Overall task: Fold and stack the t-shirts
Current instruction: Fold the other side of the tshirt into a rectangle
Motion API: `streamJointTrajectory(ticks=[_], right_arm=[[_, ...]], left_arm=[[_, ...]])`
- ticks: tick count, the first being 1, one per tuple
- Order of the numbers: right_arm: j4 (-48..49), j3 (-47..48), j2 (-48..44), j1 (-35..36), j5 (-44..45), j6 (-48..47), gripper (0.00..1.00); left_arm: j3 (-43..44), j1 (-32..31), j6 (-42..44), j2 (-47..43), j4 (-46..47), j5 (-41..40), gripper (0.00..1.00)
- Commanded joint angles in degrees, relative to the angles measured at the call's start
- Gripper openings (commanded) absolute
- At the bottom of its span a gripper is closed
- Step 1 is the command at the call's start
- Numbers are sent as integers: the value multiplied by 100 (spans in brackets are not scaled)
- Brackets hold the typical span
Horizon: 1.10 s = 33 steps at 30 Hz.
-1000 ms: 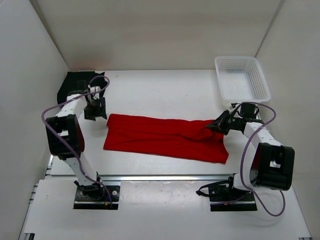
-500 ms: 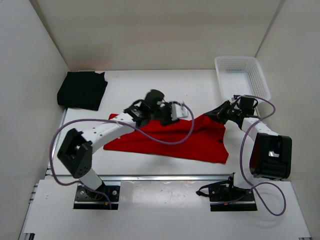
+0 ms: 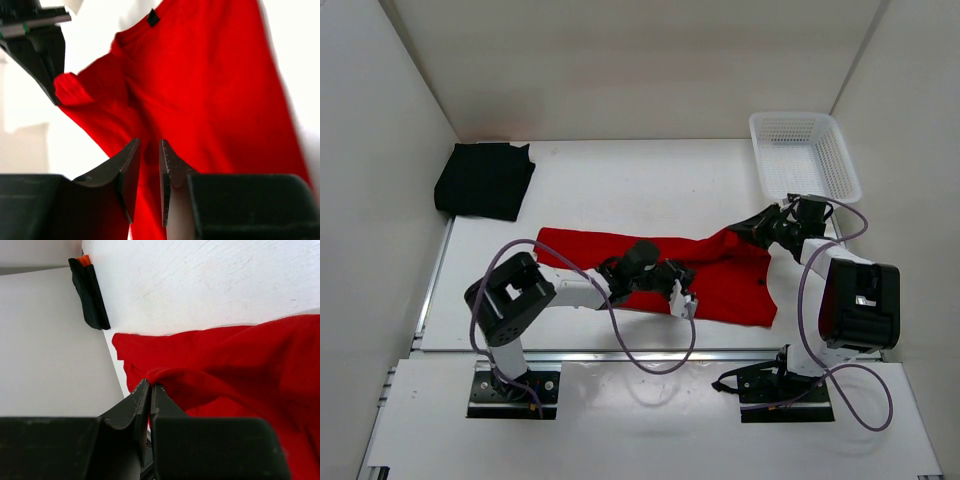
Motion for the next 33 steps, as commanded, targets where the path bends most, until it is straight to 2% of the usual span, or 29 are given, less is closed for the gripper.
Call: streamJointTrajectory(ticks=[1,2,6,8,11,12,13,14,15,17,18,20,22,23,27,30,33], right_arm=[[570,-53,15,60,-147,204,0],[580,-9,58,25,-139,231,0],[755,-9,24,122,-252,406,1],[739,-18,-20,113,-358,494,0],[466,-132,-318,87,-411,512,0],[518,-236,-458,43,-420,573,0],[571,-290,-512,34,-429,626,0],[597,-334,-504,16,-464,679,0],[658,-404,-469,7,-481,671,0],[773,-369,-442,7,-507,723,0],[843,-378,-390,25,-517,758,0],[870,-395,-311,16,-508,741,0],[652,-369,-372,-10,-491,636,0],[563,-335,-398,-2,-438,548,0],[273,-492,-706,-89,-359,512,0],[193,-615,-925,-116,-341,626,0],[377,-738,-979,-46,-245,802,0]], left_arm=[[-480,-117,1470,178,1469,170,31],[-561,-101,1515,284,1777,99,30],[-316,-171,1586,513,1631,-68,33],[-202,-162,1315,566,1831,-365,34],[245,-31,-376,549,1843,-1120,32],[534,-4,-670,505,1311,-1210,33],[859,109,-1317,487,645,-1150,33],[1001,241,-1993,461,342,-897,34],[1290,295,-2313,452,-244,-677,35],[1564,383,-3715,452,-959,-63,38],[1704,444,-4088,461,-1066,219,38],[1785,584,-5727,478,-1155,467,40],[1575,813,-6620,417,-866,494,42],[1513,892,-6841,382,-882,433,42],[1521,954,-6545,355,-1207,-470,47],[1731,1042,-6343,443,-1733,-412,48],[1706,902,-5747,426,-2121,-534,47]])
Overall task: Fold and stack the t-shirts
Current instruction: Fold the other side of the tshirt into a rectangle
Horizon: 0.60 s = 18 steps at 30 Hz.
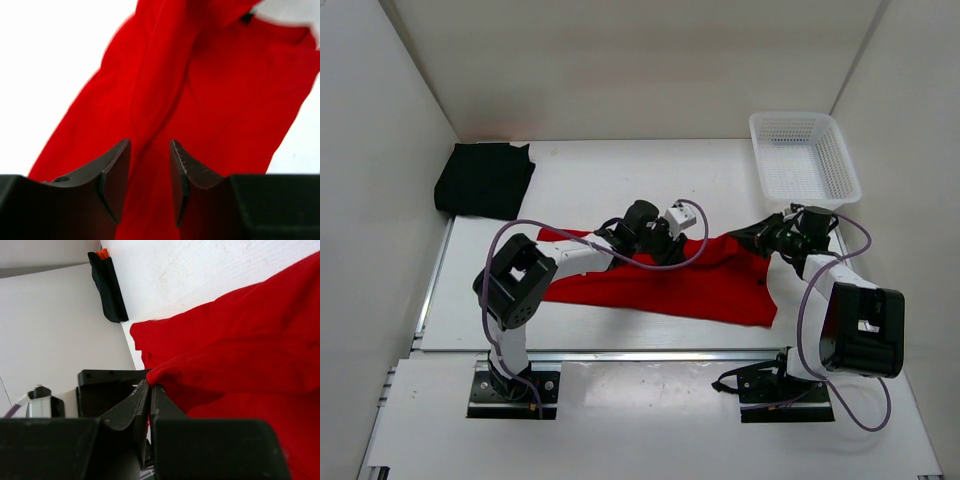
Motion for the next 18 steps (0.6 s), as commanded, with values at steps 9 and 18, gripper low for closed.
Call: streamJointTrajectory(ticks=[9,18], right_arm=[[-150,886,618,153,430,-209,20],[-1531,2038,900,304,1643,-1289,36]], left_arm=[[-57,-93,389,-245,-361,-1107,55],[-145,250,591,-360,-677,-1187,57]])
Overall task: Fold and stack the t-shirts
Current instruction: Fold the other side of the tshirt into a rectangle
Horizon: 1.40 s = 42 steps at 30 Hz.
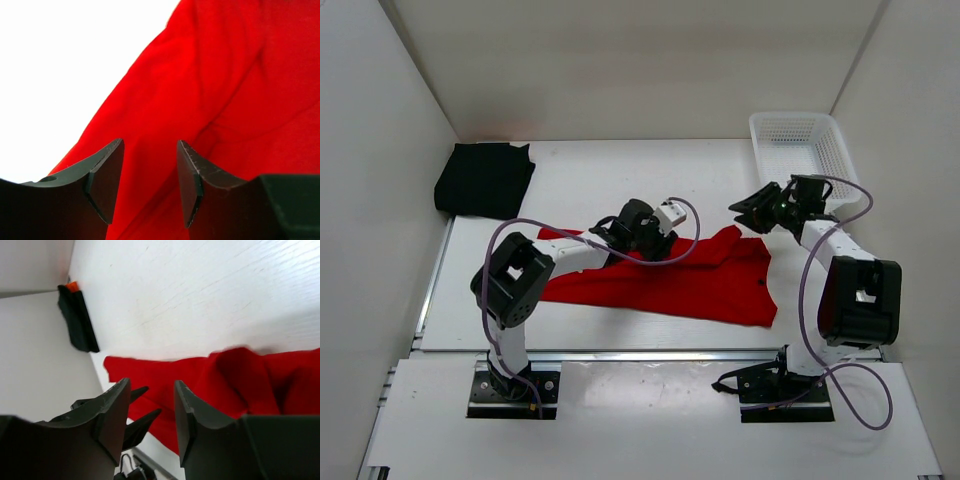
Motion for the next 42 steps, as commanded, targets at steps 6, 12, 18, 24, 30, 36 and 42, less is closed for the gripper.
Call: streamJointTrajectory(ticks=[6,12,18,24,30,36,42], right_arm=[[-1791,1224,-111,-27,790,-1613,37],[-1970,-337,-1025,490,2,-1520,37],[-969,-1288,-1114,1107,53,-895,38],[-1090,-1131,-780,1037,456,-1061,38],[-422,-1245,-473,861,535,-1009,39],[-729,-832,-7,887,623,-1140,39],[-387,-850,169,817,746,-1105,40]], left_arm=[[-128,145,190,-318,-324,-46,59],[-189,172,172,-327,-342,-81,60],[-242,172,181,-380,-360,-134,59],[-338,145,120,-450,-359,-177,60],[-338,163,128,-468,-351,-222,60],[-365,233,93,-477,-360,-257,60],[-365,172,111,-503,-360,-274,60]])
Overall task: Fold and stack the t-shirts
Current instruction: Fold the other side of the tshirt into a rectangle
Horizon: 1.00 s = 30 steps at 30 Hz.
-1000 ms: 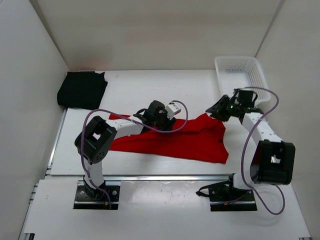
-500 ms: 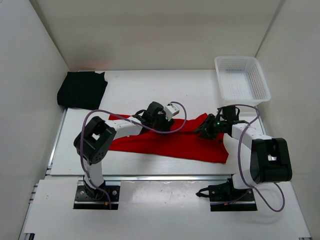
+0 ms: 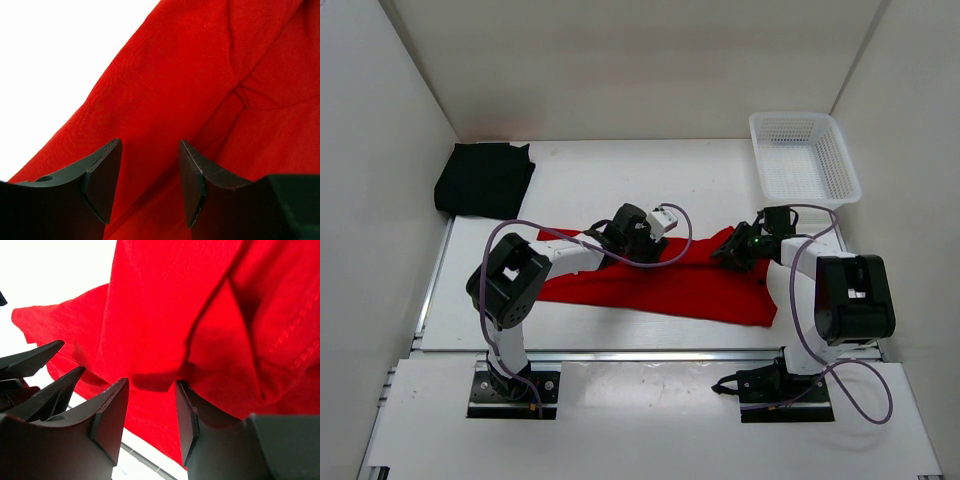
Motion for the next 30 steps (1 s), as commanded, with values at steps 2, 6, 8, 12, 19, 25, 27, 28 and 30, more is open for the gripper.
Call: streamJointTrajectory(ticks=[2,6,8,12,19,25,27,28,30], right_arm=[[428,208,86,-64,152,-4,40],[429,261,200,-55,187,49,40],[586,200,227,-47,179,23,41],[929,112,130,-29,161,119,35],[1053,112,130,23,-33,313,21],[1228,-80,165,-38,-199,479,0],[1299,-99,113,-82,-418,663,0],[1255,-125,-9,-99,-437,760,0],[1255,-161,-212,-90,-559,883,0]], left_arm=[[-24,21,-36,-361,5,-64,60],[-68,47,-27,-369,6,-55,59],[-42,47,-18,-378,5,-56,60],[-42,48,-36,-387,14,-47,59],[-33,74,-45,-396,-144,-73,60],[-68,47,-26,-422,-144,-64,59],[-68,91,8,-475,-162,-73,59],[-85,56,8,-440,-153,-73,59],[-59,65,26,-501,-162,-73,59]])
